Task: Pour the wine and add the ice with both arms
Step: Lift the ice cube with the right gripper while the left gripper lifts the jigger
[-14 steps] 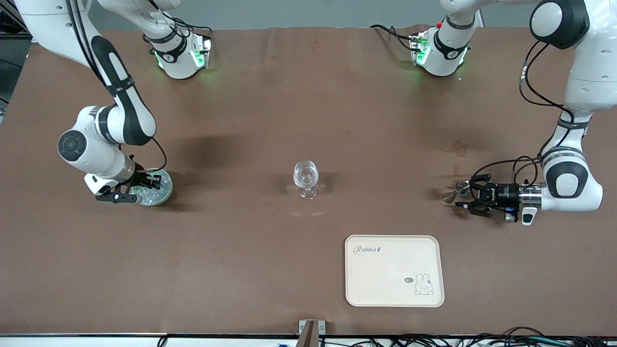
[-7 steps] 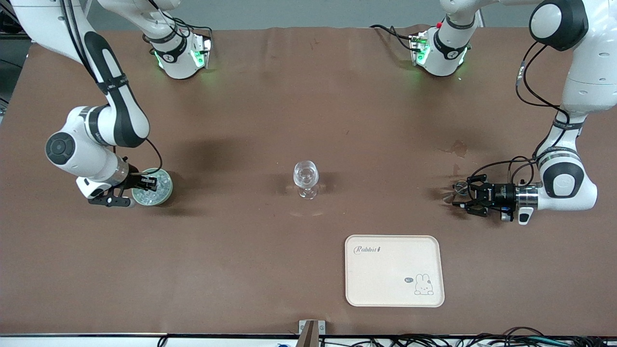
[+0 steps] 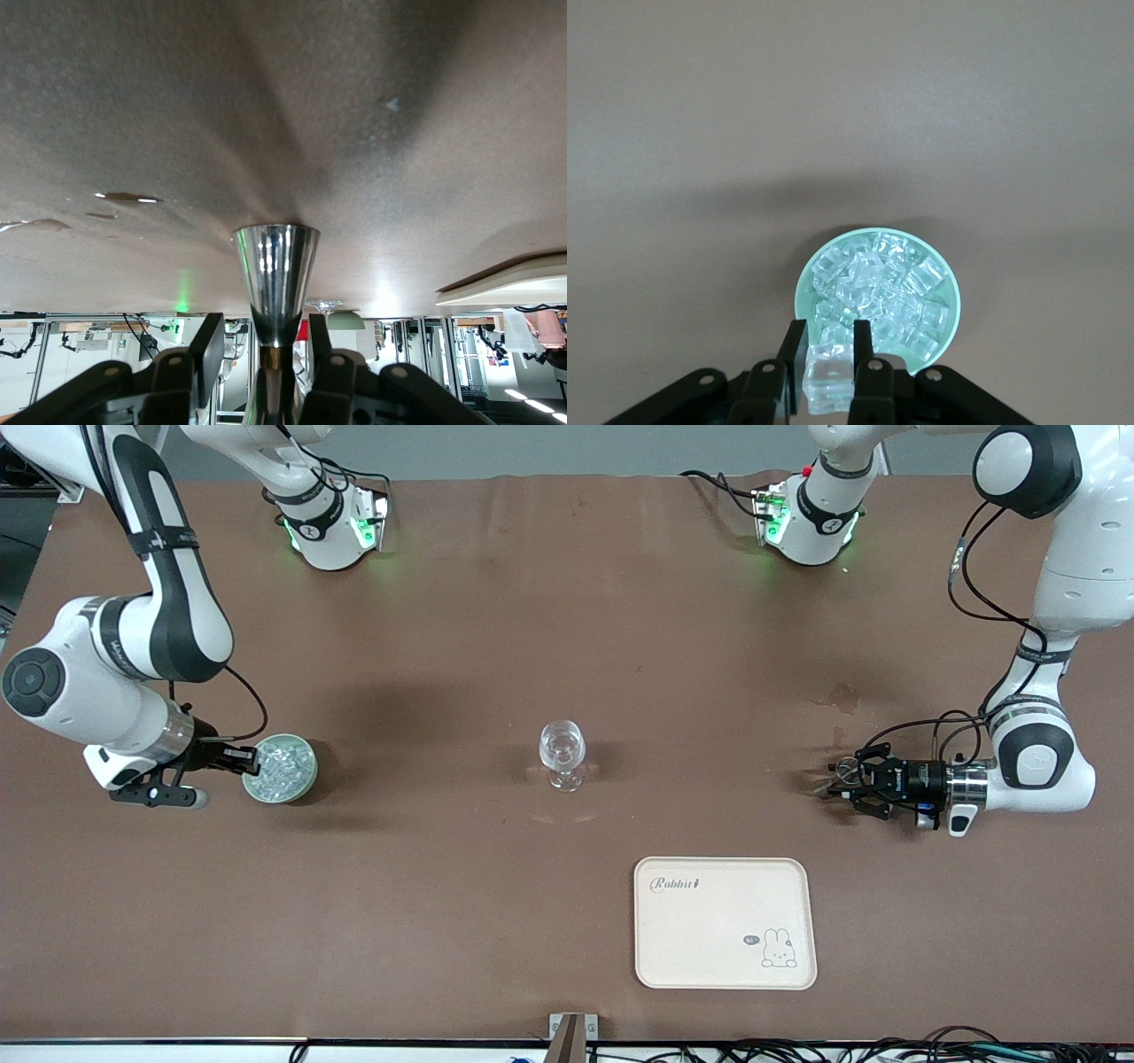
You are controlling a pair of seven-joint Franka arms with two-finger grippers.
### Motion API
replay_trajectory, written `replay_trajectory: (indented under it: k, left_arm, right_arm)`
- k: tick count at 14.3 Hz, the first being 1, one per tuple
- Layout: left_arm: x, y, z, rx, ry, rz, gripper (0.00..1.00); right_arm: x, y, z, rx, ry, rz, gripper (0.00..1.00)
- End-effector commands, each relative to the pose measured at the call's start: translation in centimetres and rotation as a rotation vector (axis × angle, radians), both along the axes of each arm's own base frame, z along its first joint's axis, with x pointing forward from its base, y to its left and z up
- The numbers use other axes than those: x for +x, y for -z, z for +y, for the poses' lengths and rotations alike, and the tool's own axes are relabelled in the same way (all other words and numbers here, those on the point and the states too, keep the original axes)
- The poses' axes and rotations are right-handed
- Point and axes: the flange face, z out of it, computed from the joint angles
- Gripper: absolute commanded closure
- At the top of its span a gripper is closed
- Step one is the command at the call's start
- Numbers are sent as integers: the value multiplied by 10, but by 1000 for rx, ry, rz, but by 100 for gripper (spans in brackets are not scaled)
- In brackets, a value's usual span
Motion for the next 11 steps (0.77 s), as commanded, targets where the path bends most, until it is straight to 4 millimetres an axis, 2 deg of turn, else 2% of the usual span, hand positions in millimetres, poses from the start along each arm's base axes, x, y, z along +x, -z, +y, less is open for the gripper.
replay_trajectory:
  k: [1,4,8,11]
  left_arm:
    - [0,-7,1,-25,-10,-5,64]
    - [2,-8,2,-23,-10,-10,78]
    - [10,-16,-1,-15,-6,-21,96]
    - [19,-30,-9,-11,3,-45,99]
  right_arm:
    - [-6,-29,0,14,16,4,100]
    - [-9,-68,-2,20,17,19,100]
    - [-9,-130,-9,24,17,47,100]
    - [-9,-178,-9,18,4,55,100]
